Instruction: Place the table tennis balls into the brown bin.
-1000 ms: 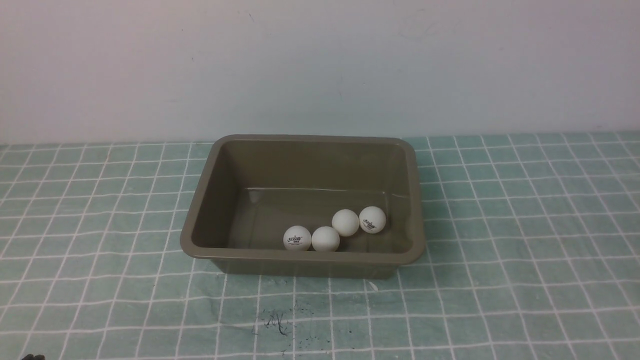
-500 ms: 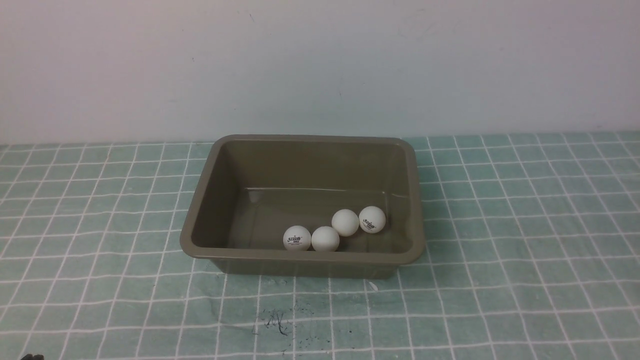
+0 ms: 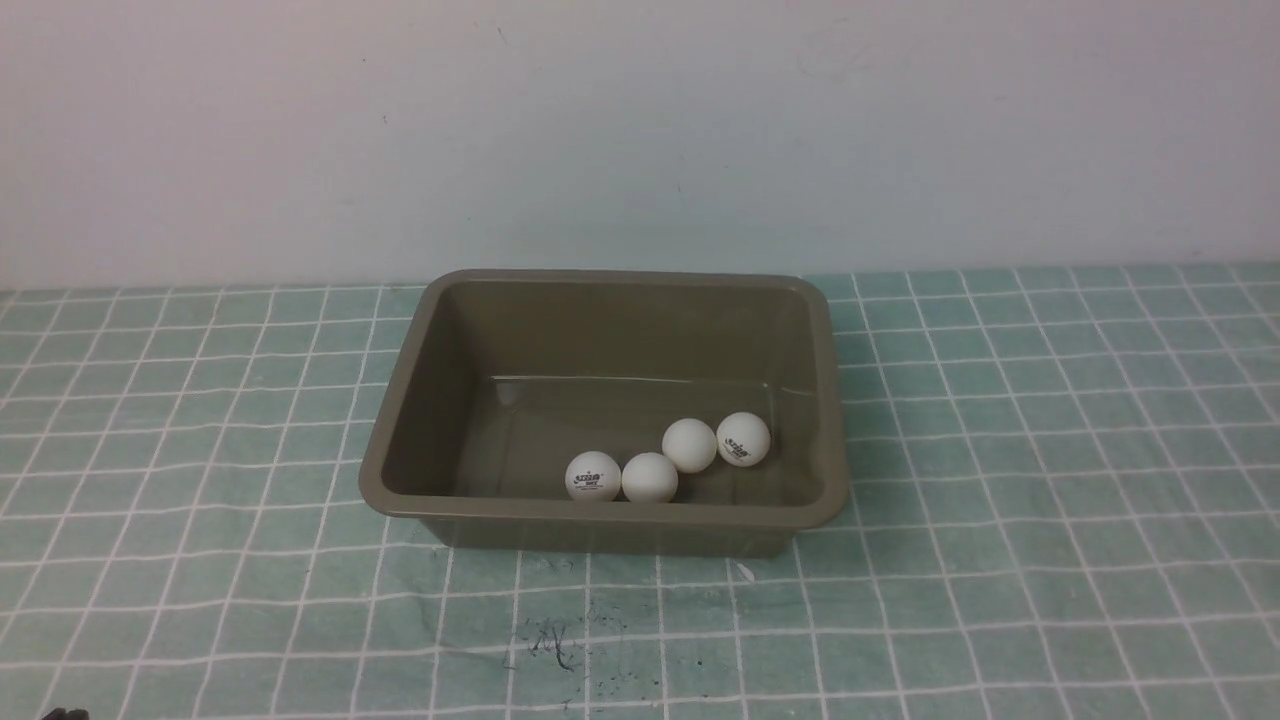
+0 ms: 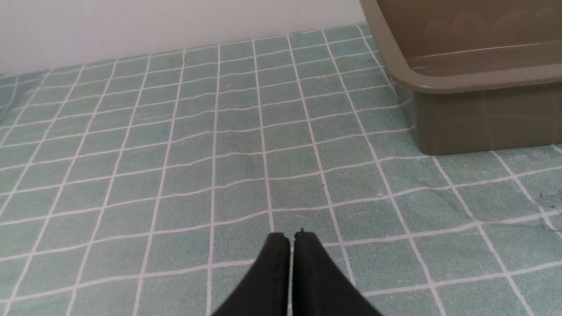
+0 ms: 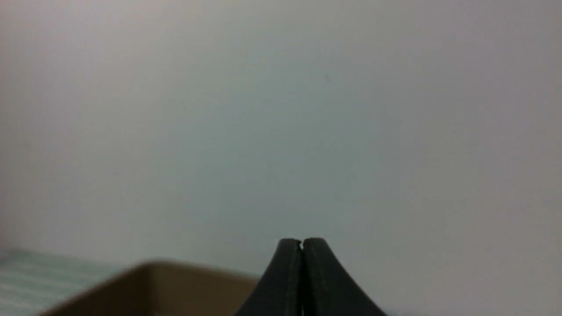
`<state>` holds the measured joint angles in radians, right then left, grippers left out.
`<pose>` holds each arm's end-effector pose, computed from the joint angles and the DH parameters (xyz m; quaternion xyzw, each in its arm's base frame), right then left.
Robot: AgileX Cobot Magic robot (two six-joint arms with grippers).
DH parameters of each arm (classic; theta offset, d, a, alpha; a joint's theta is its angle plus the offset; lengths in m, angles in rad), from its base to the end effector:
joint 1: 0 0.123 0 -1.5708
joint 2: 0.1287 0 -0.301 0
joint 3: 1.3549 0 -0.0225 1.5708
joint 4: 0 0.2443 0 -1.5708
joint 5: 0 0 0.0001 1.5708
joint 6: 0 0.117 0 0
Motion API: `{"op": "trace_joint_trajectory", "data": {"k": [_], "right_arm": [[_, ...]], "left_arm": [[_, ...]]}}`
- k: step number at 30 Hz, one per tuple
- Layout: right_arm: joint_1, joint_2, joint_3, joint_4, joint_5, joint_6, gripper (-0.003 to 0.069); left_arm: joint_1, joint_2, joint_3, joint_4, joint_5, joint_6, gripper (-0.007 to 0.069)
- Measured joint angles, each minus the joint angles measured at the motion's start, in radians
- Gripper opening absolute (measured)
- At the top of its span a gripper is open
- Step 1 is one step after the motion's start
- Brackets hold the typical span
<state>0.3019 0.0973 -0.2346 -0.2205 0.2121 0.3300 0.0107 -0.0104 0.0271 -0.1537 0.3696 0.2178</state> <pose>0.0557 0.0117 0.2687 -0.0493 0.6992 0.1315 0.7010 0.0550 -0.0059 0.1641 0.0420 0.8021 0.0031 0.5956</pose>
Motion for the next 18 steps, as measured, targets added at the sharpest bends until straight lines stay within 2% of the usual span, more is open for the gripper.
{"op": "trace_joint_trajectory", "data": {"k": [5, 8, 18], "right_arm": [[-0.167, -0.060, 0.142, 0.041, 0.215, 0.015, -0.0015], [-0.224, -0.100, 0.238, 0.045, 0.248, 0.022, -0.0015], [-0.251, -0.109, 0.251, 0.040, 0.193, -0.002, -0.0015]], "left_arm": [[0.000, 0.000, 0.000, 0.000, 0.001, 0.000, -0.0005], [0.000, 0.000, 0.000, 0.000, 0.001, 0.000, -0.0005], [0.001, 0.000, 0.000, 0.000, 0.001, 0.000, -0.0005]]}}
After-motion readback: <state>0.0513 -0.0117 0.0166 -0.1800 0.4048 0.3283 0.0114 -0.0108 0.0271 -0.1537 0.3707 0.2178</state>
